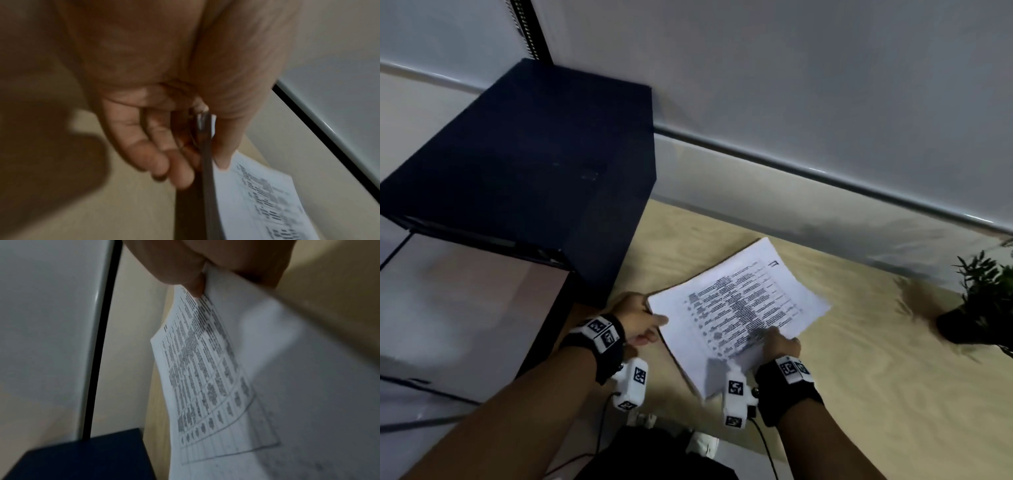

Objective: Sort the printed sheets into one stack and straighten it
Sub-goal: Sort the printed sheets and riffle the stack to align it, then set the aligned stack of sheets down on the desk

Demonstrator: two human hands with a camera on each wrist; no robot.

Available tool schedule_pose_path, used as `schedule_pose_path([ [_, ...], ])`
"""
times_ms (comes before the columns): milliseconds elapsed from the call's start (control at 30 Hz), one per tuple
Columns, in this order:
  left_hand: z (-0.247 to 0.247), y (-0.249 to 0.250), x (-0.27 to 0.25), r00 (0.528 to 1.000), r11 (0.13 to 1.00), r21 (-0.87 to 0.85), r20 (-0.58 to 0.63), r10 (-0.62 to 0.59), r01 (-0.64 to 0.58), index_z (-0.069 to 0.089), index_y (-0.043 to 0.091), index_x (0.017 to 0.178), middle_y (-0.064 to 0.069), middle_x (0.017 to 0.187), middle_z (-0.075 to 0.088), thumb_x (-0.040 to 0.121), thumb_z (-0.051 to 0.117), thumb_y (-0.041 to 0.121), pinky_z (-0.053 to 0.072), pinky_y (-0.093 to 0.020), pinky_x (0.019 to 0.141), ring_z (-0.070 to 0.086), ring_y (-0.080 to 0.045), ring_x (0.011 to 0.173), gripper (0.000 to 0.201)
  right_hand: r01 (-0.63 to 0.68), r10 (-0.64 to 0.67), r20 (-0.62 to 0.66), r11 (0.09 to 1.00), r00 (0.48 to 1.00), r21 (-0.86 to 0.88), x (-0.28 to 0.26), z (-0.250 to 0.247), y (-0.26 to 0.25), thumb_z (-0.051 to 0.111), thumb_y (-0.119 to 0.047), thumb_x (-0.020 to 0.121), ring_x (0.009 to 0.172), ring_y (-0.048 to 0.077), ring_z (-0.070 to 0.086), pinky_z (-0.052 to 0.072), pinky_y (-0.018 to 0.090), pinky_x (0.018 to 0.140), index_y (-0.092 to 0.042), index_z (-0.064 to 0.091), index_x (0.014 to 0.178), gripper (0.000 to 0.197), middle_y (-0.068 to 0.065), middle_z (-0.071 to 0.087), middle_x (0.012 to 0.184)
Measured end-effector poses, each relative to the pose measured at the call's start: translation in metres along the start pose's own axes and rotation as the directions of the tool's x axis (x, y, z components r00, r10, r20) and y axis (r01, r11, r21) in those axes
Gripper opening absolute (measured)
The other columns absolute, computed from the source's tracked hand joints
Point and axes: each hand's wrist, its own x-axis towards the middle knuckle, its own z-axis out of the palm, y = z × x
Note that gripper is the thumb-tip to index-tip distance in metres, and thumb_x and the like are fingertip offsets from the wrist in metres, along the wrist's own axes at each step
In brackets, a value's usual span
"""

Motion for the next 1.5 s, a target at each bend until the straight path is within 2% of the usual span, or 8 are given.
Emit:
schedule_pose_path([
  [100, 0.009, -0.002, -0.001, 0.992, 0.946, -0.324, -0.127, -0.024, -0.018, 0.065, 0.009, 0.096, -0.015, 0.094, 0.070, 0.091, 0.067, 0.011, 0.052, -0.030, 0.066, 0.066, -0.029, 0.081, 0.006, -0.044, 0.042, 0.156, 0.999, 0.987, 0.009, -0.007, 0.010, 0.013, 0.066, -0.006, 0.083, 0.083, 0.033, 0.064, 0.055, 0.046, 0.077, -0.014, 0.062, 0.067, 0.019, 0.022, 0.067, 0.102],
  [200, 0.014, -0.005, 0.012, 0.956, 0.971, -0.220, -0.291, 0.030, -0.098, 0.070, 0.009, 0.105, -0.009, 0.105, 0.075, 0.086, 0.070, 0.014, 0.059, -0.044, 0.085, 0.072, -0.027, 0.091, 0.019, -0.073, 0.050, 0.241, 0.993, 0.969, 0.088, -0.016, 0.010, 0.024, 0.073, -0.007, 0.075, 0.065, 0.035, 0.062, 0.054, 0.058, 0.078, -0.004, 0.057, 0.073, 0.017, 0.020, 0.065, 0.072],
  [333, -0.003, -0.020, 0.028, 0.963, 0.985, -0.155, -0.270, 0.026, -0.070, 0.064, 0.011, 0.119, -0.008, 0.115, 0.071, 0.086, 0.068, 0.017, 0.054, -0.049, 0.095, 0.069, -0.028, 0.102, 0.034, 0.078, -0.089, 0.090, 0.991, 0.992, 0.113, 0.070, -0.017, 0.045, 0.089, -0.040, 0.030, 0.082, 0.041, 0.072, 0.057, 0.061, 0.071, -0.008, 0.071, 0.085, 0.066, 0.018, 0.075, 0.086],
  [500, -0.022, -0.049, 0.043, 0.982, 0.998, -0.068, -0.189, -0.022, 0.009, 0.059, 0.014, 0.121, -0.005, 0.120, 0.068, 0.067, 0.074, 0.040, 0.052, -0.048, 0.097, 0.067, -0.026, 0.105, 0.062, 0.284, -0.248, 0.180, 0.936, 0.952, -0.210, 0.047, -0.046, -0.012, 0.075, -0.032, 0.080, 0.098, 0.032, 0.069, 0.054, 0.043, 0.092, -0.009, 0.066, 0.120, 0.046, 0.013, 0.073, 0.106],
  [600, -0.003, -0.017, 0.011, 0.970, 0.993, -0.052, -0.226, 0.087, -0.102, 0.055, 0.008, 0.123, -0.008, 0.122, 0.065, 0.083, 0.071, 0.018, 0.052, -0.041, 0.096, 0.064, -0.027, 0.107, 0.045, 0.423, -0.328, 0.273, 0.773, 0.904, -0.472, 0.031, -0.032, -0.018, 0.057, -0.023, 0.094, 0.107, 0.035, 0.062, 0.045, 0.032, 0.085, -0.001, 0.061, 0.116, 0.031, 0.021, 0.066, 0.116],
  [800, -0.002, -0.015, 0.010, 0.935, 0.986, -0.120, -0.348, 0.068, -0.117, 0.063, 0.017, 0.100, -0.010, 0.104, 0.071, 0.062, 0.064, 0.055, 0.056, -0.047, 0.087, 0.068, -0.032, 0.094, 0.054, 0.428, -0.338, 0.263, 0.700, 0.904, -0.572, 0.048, -0.022, -0.010, 0.048, -0.018, 0.096, 0.109, 0.036, 0.060, 0.043, 0.031, 0.087, -0.005, 0.058, 0.115, 0.025, 0.021, 0.063, 0.122],
  [1367, 0.005, -0.011, -0.022, 0.872, 0.951, 0.048, -0.387, 0.300, -0.306, 0.061, -0.001, 0.118, -0.006, 0.108, 0.066, 0.092, 0.064, 0.005, 0.039, -0.016, 0.071, 0.058, -0.017, 0.090, 0.027, 0.373, -0.384, 0.150, 0.616, 0.911, -0.694, 0.021, -0.035, 0.007, 0.046, -0.017, 0.099, 0.124, 0.040, 0.051, 0.040, 0.038, 0.101, -0.008, 0.051, 0.137, 0.039, 0.021, 0.053, 0.139],
  [1500, -0.003, 0.010, -0.047, 0.839, 0.906, -0.050, -0.400, 0.368, -0.421, 0.061, 0.004, 0.118, -0.005, 0.104, 0.068, 0.093, 0.063, 0.010, 0.050, -0.027, 0.077, 0.066, -0.025, 0.094, 0.025, 0.461, -0.612, 0.059, 0.525, 0.789, -0.715, 0.002, -0.050, 0.016, 0.056, -0.016, 0.092, 0.120, 0.040, 0.053, 0.042, 0.041, 0.098, -0.010, 0.061, 0.126, 0.035, 0.021, 0.057, 0.131],
])
